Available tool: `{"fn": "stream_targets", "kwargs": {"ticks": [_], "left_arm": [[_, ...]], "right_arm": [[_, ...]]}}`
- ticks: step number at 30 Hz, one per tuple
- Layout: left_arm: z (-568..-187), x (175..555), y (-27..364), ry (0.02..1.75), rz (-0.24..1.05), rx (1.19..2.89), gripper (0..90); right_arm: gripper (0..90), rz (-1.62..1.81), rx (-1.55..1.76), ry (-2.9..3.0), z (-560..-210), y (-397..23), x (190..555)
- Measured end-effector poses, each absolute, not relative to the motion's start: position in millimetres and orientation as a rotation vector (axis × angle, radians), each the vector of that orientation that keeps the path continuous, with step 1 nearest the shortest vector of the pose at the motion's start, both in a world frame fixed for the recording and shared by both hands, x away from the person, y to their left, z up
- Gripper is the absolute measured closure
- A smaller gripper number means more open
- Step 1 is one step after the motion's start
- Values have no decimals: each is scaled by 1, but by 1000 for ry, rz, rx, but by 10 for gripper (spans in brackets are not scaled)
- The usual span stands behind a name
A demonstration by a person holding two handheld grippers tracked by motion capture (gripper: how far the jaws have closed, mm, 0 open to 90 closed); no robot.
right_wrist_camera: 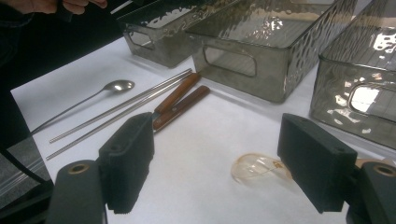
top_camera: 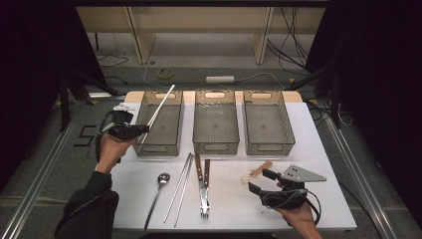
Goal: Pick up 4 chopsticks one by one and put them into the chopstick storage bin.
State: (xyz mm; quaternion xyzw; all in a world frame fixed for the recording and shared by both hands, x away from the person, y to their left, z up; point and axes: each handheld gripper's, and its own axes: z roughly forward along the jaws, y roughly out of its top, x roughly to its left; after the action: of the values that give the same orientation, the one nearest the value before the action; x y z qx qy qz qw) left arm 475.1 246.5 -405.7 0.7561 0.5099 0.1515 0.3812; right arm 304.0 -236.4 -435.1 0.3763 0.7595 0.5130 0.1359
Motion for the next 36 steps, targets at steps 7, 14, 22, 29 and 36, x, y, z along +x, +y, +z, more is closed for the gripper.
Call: {"fn": "stream_targets", "kwargs": {"ticks": [7,14,22,29,36], "left_arm": [[-410,480,249,1317,382,1916,855],[-413,486,249,1330,383,1909,855],[-420,489,250,1346,385,1928,855],[-423,491,247,1354,402,1948,854],[-429,492,248,1370,413,1925,834]], "right_arm": [[283,1485,1090,2199,-435,-236,304],[283,1479,1082,2209,-436,-234,304],[283,1485,1082,2206,-436,-235,304],[283,1482,1079,2209,-436,-234,304],[283,1484,1080,2206,-435,-235,303]]}}
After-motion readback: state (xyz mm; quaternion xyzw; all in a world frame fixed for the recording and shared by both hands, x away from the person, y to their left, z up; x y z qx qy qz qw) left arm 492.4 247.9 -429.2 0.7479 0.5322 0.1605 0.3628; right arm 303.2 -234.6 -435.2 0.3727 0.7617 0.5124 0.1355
